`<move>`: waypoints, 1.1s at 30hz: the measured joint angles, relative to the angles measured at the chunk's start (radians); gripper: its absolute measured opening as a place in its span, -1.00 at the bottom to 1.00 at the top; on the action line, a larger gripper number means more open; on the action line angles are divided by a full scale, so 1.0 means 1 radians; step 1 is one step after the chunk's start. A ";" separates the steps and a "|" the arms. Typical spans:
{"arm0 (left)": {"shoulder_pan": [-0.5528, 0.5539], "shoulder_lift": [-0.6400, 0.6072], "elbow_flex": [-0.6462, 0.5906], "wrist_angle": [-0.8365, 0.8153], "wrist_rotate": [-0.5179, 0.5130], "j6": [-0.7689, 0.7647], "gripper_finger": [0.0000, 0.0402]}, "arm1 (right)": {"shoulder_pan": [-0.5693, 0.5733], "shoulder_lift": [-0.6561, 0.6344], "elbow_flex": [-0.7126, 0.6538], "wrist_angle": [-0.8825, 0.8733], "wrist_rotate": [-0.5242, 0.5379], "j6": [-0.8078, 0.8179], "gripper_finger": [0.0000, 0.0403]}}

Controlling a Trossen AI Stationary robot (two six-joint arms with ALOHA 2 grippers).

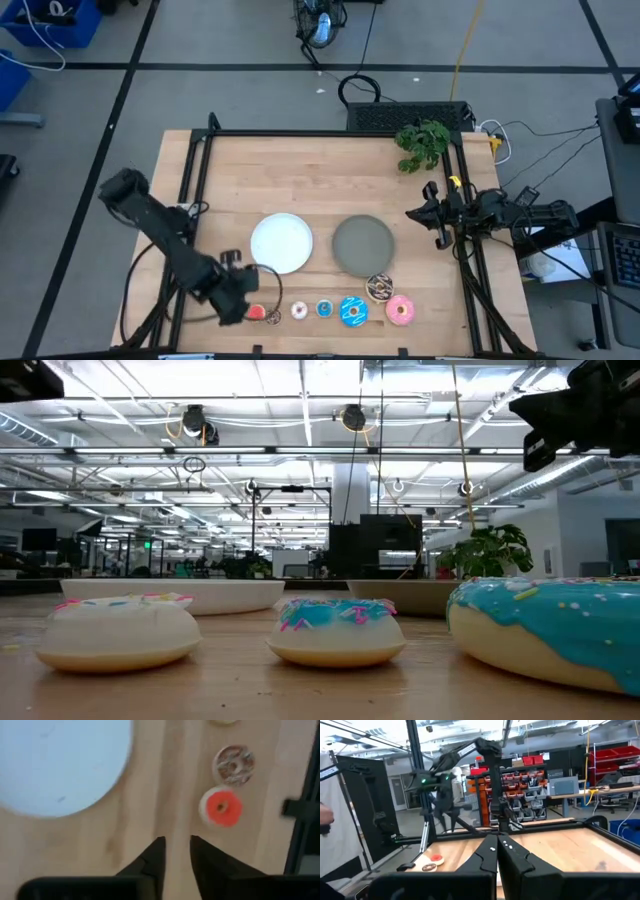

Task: Pick & Place donuts
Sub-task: Put the small red donut on the white plate

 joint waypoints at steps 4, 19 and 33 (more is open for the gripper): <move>-0.006 0.057 0.000 0.064 0.033 -0.068 -0.21 | 0.000 0.000 0.000 0.012 0.002 -0.015 -1.00; 0.059 0.208 0.000 0.145 0.149 0.033 0.07 | 0.000 0.000 0.000 0.011 0.003 -0.036 -1.00; 0.066 0.237 0.000 0.200 0.199 0.050 0.07 | 0.000 0.000 0.000 -0.004 0.003 -0.036 -1.00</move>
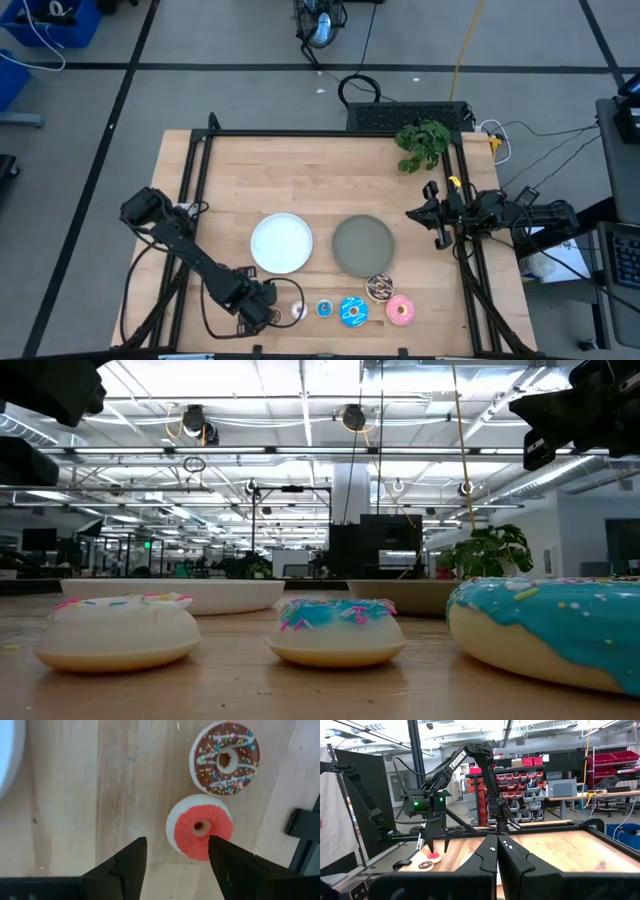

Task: Pick & Place donuts
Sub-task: Put the small red donut on the white plate

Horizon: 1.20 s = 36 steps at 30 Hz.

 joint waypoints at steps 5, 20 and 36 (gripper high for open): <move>0.000 0.000 0.000 0.004 -0.007 0.001 0.07 | 0.000 0.000 0.000 -0.005 0.000 0.000 -1.00; -0.003 0.010 0.000 0.030 -0.061 0.080 0.06 | 0.000 0.000 0.000 -0.015 0.000 0.000 -1.00; 0.004 0.097 0.002 0.065 0.015 0.146 0.06 | 0.000 0.000 0.000 -0.013 0.000 0.000 -1.00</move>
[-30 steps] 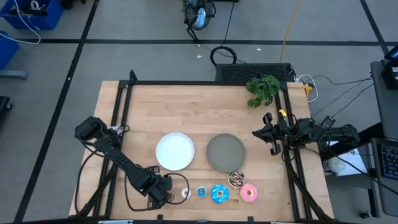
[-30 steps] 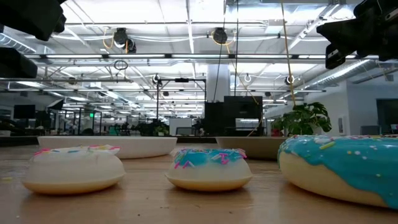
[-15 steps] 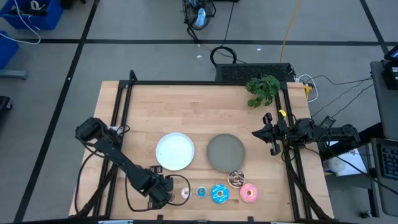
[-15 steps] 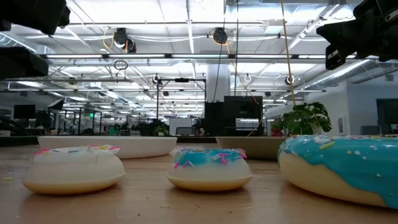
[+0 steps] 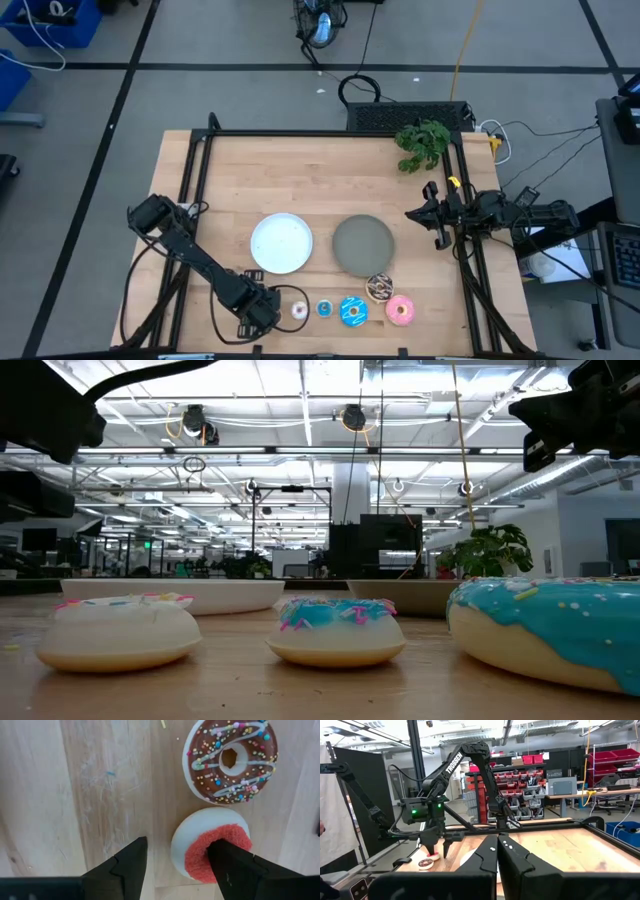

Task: Pick & Place donuts
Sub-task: Put the small red donut on the white plate

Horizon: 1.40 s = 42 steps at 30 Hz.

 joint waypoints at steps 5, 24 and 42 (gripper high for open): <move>0.000 0.000 -0.001 0.016 0.012 0.005 -0.17 | 0.000 0.000 0.000 -0.001 0.000 0.000 -1.00; 0.136 -0.160 0.188 -0.362 -0.180 0.286 -0.94 | 0.000 0.000 0.000 0.005 0.000 0.000 -1.00; 0.599 -0.207 -0.053 -0.153 -0.178 0.671 -0.96 | 0.000 0.002 0.000 -0.002 0.000 0.000 -1.00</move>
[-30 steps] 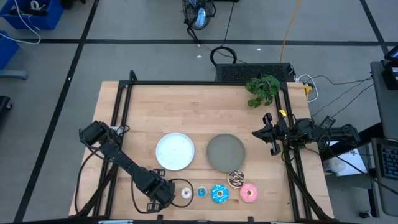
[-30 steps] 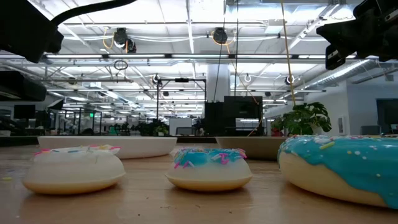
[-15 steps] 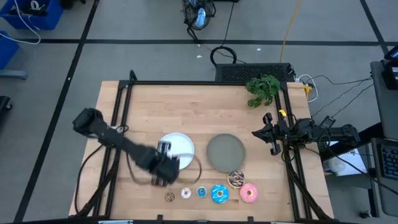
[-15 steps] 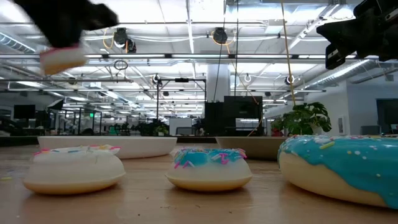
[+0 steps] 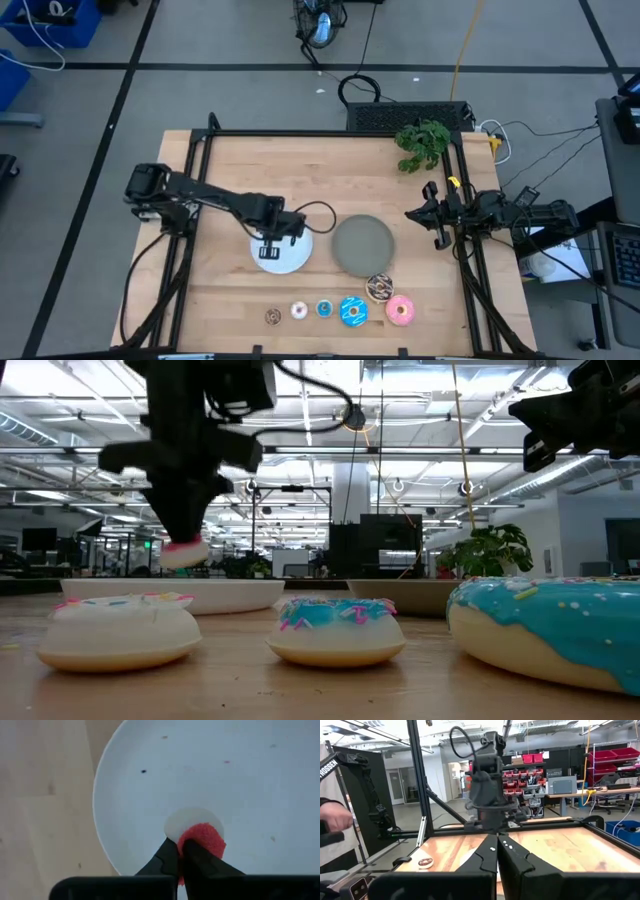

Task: Pick & Place donuts
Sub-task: Put the small red donut on the white plate

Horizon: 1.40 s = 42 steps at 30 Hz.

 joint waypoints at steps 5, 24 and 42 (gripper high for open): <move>0.047 0.017 -0.002 0.019 0.062 0.012 -0.76 | 0.000 0.000 0.000 0.000 0.000 0.000 -1.00; 0.068 0.054 0.038 -0.011 0.053 -0.127 0.93 | 0.000 0.029 0.000 0.000 0.000 -0.003 -1.00; -0.013 0.039 0.039 -0.046 0.062 0.103 -0.88 | 0.000 0.035 0.000 0.000 0.000 -0.003 -1.00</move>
